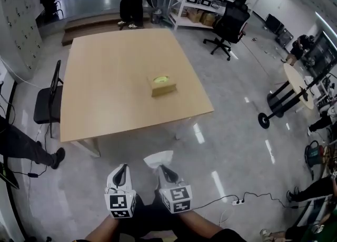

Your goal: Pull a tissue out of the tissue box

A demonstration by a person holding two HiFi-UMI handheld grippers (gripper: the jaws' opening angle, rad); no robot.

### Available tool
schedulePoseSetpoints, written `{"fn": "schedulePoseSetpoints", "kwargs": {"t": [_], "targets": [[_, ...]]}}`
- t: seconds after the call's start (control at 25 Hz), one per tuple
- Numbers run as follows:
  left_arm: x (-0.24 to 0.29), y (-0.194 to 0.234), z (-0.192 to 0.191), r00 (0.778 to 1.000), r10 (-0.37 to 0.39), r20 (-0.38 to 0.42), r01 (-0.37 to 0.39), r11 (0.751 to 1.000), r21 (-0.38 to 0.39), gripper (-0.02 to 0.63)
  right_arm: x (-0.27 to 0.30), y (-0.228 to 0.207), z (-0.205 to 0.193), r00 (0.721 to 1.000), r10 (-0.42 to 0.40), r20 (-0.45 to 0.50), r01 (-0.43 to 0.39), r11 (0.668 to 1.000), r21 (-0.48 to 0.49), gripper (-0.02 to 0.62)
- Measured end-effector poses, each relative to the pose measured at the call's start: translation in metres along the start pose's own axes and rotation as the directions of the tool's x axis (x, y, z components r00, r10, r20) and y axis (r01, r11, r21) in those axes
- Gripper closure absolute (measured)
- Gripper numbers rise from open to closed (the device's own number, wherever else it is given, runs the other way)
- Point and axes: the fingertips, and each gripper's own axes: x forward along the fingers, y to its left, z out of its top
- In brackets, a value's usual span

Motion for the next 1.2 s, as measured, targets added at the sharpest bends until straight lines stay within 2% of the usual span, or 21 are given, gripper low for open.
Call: {"fn": "schedulePoseSetpoints", "kwargs": {"t": [0.44, 1.04, 1.2], "targets": [[-0.026, 0.009, 0.004, 0.999, -0.007, 0.05, 0.007, 1.0, 0.013, 0.588, -0.025, 0.027, -0.008, 1.0, -0.016, 0.015, 0.016, 1.0, -0.002, 0.595], [-0.035, 0.001, 0.007, 0.998, -0.024, 0.066, 0.021, 0.999, 0.039, 0.588, -0.035, 0.028, -0.018, 0.999, -0.035, 0.025, 0.034, 0.999, 0.037, 0.597], [-0.035, 0.004, 0.006, 0.997, -0.025, 0.068, 0.022, 0.999, 0.039, 0.588, -0.036, 0.034, -0.018, 0.999, -0.036, 0.033, 0.035, 0.999, 0.02, 0.6]]}}
